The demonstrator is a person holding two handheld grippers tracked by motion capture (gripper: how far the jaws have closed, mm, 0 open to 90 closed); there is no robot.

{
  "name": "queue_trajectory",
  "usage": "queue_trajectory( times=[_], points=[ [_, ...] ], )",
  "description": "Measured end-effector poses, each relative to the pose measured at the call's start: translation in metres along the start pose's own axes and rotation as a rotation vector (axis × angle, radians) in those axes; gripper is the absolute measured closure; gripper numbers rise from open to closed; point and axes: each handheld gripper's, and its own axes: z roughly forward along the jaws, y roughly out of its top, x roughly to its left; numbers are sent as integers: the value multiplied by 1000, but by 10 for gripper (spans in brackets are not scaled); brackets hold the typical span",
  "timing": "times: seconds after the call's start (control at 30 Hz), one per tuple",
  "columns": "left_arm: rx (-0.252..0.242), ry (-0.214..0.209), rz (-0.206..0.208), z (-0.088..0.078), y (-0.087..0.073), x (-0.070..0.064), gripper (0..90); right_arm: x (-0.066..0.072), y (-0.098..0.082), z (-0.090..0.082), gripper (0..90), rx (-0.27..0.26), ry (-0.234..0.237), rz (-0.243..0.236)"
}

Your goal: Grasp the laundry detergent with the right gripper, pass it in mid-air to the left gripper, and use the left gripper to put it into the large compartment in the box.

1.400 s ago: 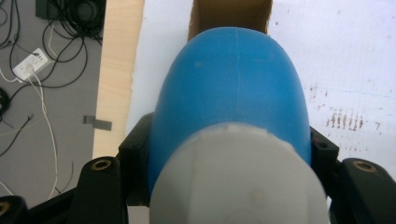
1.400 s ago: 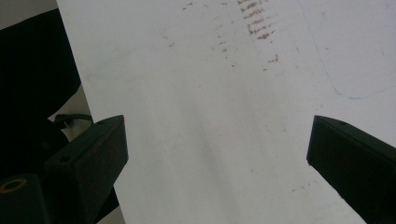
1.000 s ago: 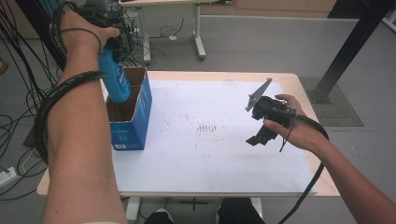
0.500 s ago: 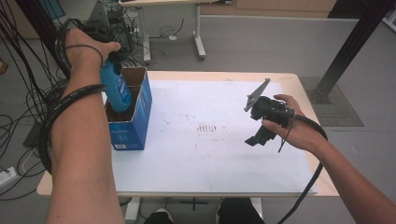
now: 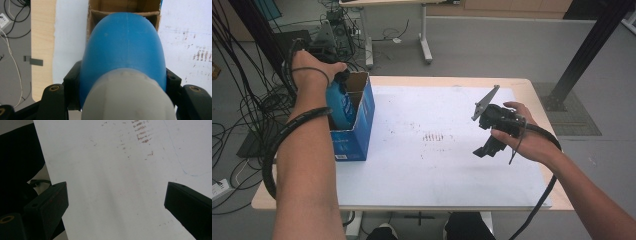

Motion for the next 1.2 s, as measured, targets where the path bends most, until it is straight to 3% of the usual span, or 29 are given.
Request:
queue_trajectory(
  times=[0.47, 1.2],
  points=[
    [8, 19, 19, 44, -9, -3, 375, 0, -2, 4, 53, 7, 8, 6],
    [10, 7, 49, 90, -19, -2, 374, -2, -2, 14, 53, 10, 16, 9]
  ],
)
